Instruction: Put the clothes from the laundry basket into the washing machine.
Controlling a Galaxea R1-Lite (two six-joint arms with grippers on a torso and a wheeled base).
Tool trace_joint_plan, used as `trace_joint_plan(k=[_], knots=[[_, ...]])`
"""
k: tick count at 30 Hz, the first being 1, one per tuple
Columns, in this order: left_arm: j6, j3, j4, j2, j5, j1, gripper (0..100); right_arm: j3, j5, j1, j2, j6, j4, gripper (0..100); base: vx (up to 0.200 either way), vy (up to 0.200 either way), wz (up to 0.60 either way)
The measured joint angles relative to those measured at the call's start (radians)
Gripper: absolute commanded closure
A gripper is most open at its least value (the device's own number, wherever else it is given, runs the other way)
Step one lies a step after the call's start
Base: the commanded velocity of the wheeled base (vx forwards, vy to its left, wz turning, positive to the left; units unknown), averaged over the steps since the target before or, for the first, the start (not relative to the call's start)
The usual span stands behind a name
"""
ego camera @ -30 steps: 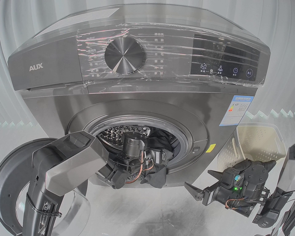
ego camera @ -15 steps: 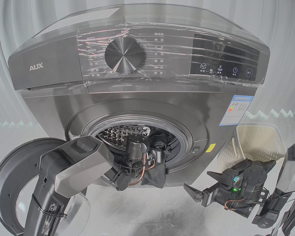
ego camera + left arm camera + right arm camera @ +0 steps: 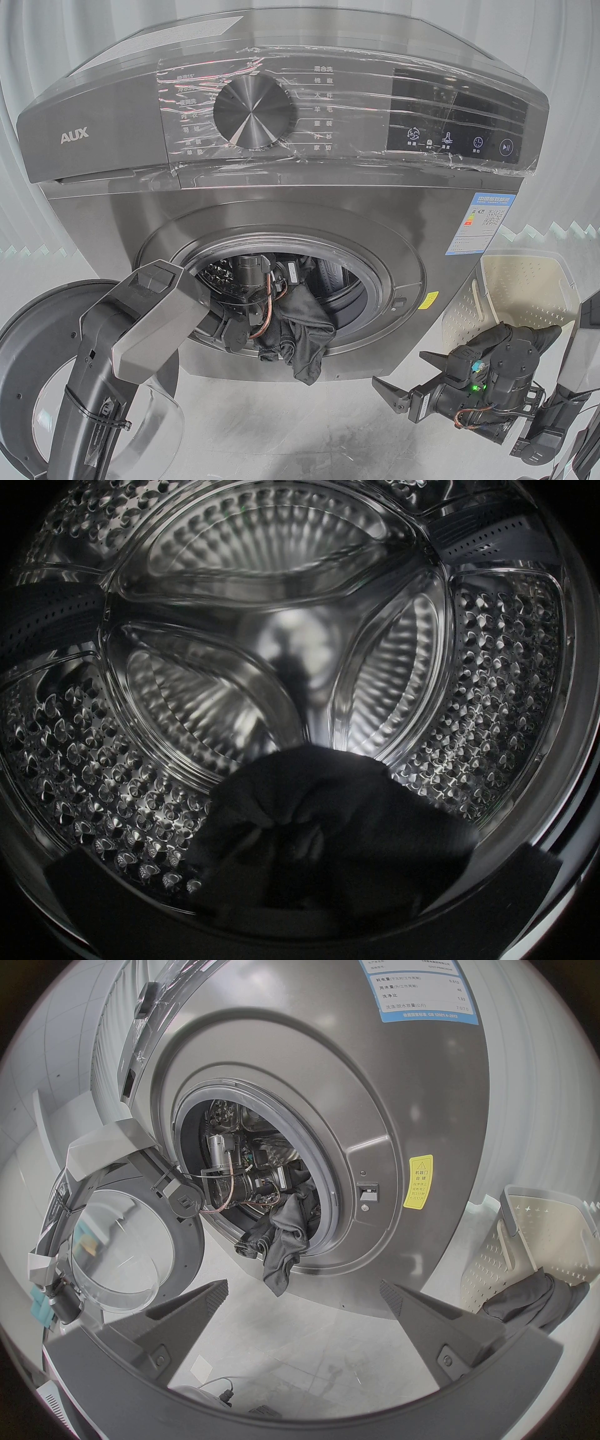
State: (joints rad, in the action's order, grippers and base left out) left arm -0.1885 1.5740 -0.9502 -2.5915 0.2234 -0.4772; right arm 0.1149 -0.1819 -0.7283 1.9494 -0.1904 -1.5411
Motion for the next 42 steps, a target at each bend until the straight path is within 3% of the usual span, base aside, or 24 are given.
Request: trace_joint_plan(k=[9, 15, 23, 28, 30, 31, 35, 42], knots=[[-0.030, -0.037, -0.003, 0.010, 0.000, -0.006, 0, 0.000, 0.000, 0.000, 0.003, 0.000, 0.000, 0, 0.000, 0.000, 0.00], [-0.029, -0.155, 0.020, 0.063, -0.017, -0.034, 0, -0.001, 0.000, 0.001, 0.003, 0.000, 0.000, 0, 0.000, 0.000, 0.00], [-0.026, -0.297, 0.021, 0.122, -0.112, -0.107, 0, -0.001, 0.000, 0.001, 0.004, 0.000, 0.000, 0, 0.000, 0.000, 0.00], [-0.021, -0.316, 0.023, 0.123, -0.119, -0.127, 0, -0.001, 0.000, 0.001, 0.004, 0.000, 0.000, 0, 0.000, 0.000, 0.00], [-0.006, -0.316, 0.022, 0.114, -0.118, -0.127, 0, -0.001, 0.001, 0.001, 0.004, 0.000, 0.000, 0, 0.000, 0.000, 0.00], [0.004, -0.317, 0.021, 0.111, -0.118, -0.127, 100, -0.001, 0.000, 0.001, 0.003, 0.000, 0.000, 0, 0.000, 0.000, 0.00], [0.018, -0.328, 0.020, 0.095, -0.118, -0.123, 100, 0.000, 0.000, 0.001, 0.001, 0.000, 0.000, 0, 0.000, 0.000, 0.00], [0.015, -0.318, 0.003, 0.078, -0.110, -0.122, 100, 0.000, 0.000, 0.001, -0.002, 0.000, 0.000, 0, 0.000, 0.000, 0.00]])
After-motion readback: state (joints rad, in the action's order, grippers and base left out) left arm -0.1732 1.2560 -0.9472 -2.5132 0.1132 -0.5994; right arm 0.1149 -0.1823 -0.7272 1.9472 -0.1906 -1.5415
